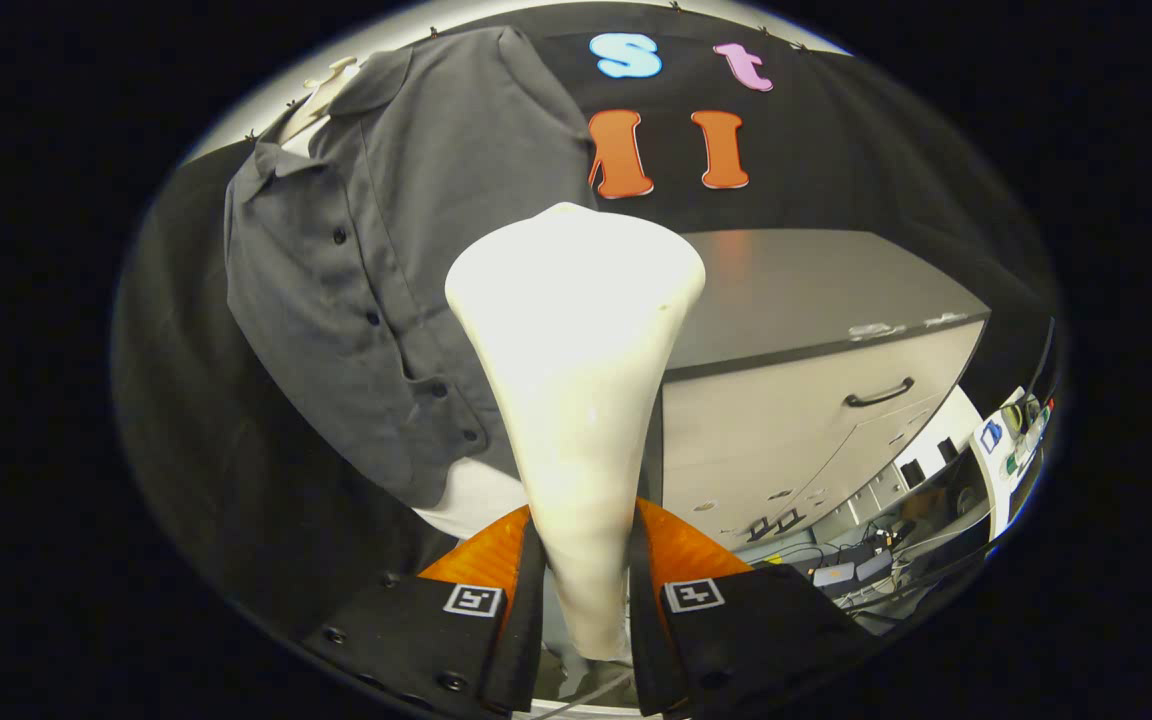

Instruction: Iron the clothes twice with a garment steamer, once on the left side and once on the right side.

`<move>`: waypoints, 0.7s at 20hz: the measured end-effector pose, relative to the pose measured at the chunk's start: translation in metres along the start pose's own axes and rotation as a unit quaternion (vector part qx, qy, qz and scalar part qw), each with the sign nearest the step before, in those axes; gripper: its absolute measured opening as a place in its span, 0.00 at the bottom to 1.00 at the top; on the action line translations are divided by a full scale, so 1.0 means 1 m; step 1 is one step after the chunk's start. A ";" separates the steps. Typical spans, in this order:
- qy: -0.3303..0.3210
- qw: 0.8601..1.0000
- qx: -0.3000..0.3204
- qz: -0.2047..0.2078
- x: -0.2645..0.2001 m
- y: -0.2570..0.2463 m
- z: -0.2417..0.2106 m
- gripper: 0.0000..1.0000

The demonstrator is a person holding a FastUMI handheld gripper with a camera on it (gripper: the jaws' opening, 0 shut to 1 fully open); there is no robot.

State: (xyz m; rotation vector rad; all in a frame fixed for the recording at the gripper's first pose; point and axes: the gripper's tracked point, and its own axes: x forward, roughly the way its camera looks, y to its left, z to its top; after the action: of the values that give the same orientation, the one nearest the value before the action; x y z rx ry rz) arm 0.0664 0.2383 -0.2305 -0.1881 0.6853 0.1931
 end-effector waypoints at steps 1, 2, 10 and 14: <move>-0.014 1.000 0.001 0.003 -0.011 -0.005 0.010 0.45; -0.027 1.000 0.001 0.006 -0.023 -0.008 0.022 0.45; -0.144 0.989 0.016 0.007 -0.102 -0.029 0.093 0.45; -0.183 0.983 0.016 0.005 -0.127 -0.034 0.119 0.45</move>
State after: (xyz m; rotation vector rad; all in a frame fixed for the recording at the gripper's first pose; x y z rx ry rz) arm 0.0506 0.2188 -0.0553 -0.1136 0.3236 0.2202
